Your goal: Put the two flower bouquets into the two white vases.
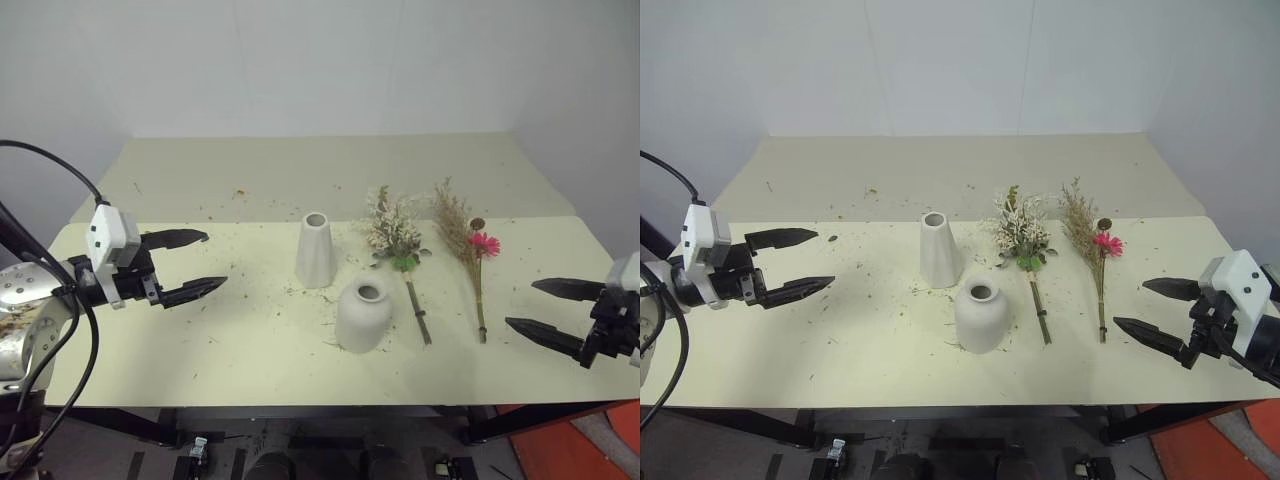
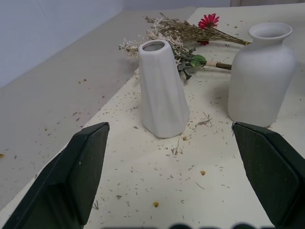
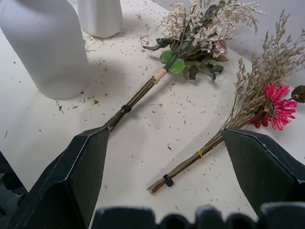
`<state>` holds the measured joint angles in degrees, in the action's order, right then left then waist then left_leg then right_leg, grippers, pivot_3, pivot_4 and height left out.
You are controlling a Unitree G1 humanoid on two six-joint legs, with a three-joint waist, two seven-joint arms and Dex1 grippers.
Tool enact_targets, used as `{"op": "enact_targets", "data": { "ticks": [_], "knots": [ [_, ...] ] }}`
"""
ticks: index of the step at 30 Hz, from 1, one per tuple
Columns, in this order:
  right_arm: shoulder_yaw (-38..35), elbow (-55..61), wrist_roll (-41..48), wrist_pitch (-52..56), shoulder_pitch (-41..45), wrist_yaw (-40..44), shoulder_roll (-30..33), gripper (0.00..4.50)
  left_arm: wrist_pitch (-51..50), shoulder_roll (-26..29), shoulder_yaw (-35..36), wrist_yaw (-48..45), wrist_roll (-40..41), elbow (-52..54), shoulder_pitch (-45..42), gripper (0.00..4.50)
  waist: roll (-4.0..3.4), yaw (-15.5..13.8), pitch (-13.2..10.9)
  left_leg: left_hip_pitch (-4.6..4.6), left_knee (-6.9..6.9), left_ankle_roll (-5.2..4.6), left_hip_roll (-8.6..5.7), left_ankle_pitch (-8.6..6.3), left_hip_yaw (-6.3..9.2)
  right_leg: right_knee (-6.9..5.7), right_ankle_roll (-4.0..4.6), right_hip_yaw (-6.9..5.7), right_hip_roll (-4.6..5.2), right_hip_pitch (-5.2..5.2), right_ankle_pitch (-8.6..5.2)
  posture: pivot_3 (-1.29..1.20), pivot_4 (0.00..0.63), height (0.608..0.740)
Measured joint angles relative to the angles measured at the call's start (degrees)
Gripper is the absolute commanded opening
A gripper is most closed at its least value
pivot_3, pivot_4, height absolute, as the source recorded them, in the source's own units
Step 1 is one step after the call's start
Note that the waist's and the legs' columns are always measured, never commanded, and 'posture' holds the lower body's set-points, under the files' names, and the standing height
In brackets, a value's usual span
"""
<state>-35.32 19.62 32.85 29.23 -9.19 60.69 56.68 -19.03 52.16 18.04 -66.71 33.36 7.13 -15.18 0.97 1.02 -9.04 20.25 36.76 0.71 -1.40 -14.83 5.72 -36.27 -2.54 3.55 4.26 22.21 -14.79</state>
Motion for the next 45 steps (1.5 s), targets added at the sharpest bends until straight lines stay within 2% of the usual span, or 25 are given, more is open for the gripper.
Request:
{"op": "enact_targets", "data": {
  "ticks": [10,18,22,25,29,39,45],
  "knots": [
    [0.2,-0.1,0.0,0.0,3.0,-1.7,-0.3,4.46,0.0,0.0,-0.1,-2.4,0.5,-0.4,-0.9,4.50,0.00,0.0,0.0,0.00,0.00,0.00,-0.01,0.00,0.00,-0.01,0.00,0.00,0.00,0.00,0.00,0.00,0.150,0.740],
    [1.7,0.0,0.1,1.9,9.4,-7.8,-2.3,4.46,-3.1,0.4,-2.7,-4.1,0.8,-1.8,-5.8,4.50,-0.01,0.0,0.0,0.02,0.01,0.00,-0.02,0.00,0.00,0.00,0.01,0.00,-0.01,0.01,0.02,0.00,0.150,0.740],
    [6.9,0.5,-1.0,8.2,13.8,-14.2,-0.9,4.46,-6.0,0.6,-5.0,-5.4,1.5,-2.4,-9.5,4.50,0.00,0.2,0.0,0.01,0.02,0.00,-0.01,0.00,0.00,-0.04,0.01,0.00,-0.03,0.03,0.04,0.00,0.150,0.740],
    [12.9,0.5,-1.5,15.4,17.5,-16.4,3.2,4.46,-7.5,0.3,-6.6,-5.9,2.1,-3.1,-13.1,4.50,-0.04,0.2,0.0,0.02,0.03,0.00,-0.01,0.00,0.00,-0.02,0.01,-0.01,-0.03,0.05,0.04,0.00,0.150,0.740],
    [20.0,-1.5,-1.4,24.6,26.2,-19.2,4.1,4.46,-7.6,-0.3,-9.2,-8.0,2.4,-5.7,-17.6,4.50,-0.03,0.5,0.0,0.05,0.03,-0.01,-0.03,0.00,0.00,0.00,0.01,-0.02,-0.02,0.07,0.04,0.00,0.150,0.740],
    [32.0,-9.5,-3.0,40.0,42.3,-23.4,3.2,4.46,-6.8,-1.8,-13.1,-12.8,0.5,-9.4,-22.9,4.50,-0.04,1.1,-0.1,0.16,0.06,-0.04,-0.07,-0.01,0.00,0.00,0.01,-0.03,0.02,0.19,0.05,0.00,0.150,0.740],
    [41.5,-23.6,-8.4,43.7,52.4,-24.5,0.1,4.46,-4.9,-3.4,-14.8,-14.3,-0.6,-11.8,-25.5,4.50,-0.04,1.6,-0.1,0.17,0.05,-0.05,-0.07,-0.02,0.00,-0.01,0.01,-0.03,0.00,0.25,0.05,0.00,0.150,0.740]
  ]
}}
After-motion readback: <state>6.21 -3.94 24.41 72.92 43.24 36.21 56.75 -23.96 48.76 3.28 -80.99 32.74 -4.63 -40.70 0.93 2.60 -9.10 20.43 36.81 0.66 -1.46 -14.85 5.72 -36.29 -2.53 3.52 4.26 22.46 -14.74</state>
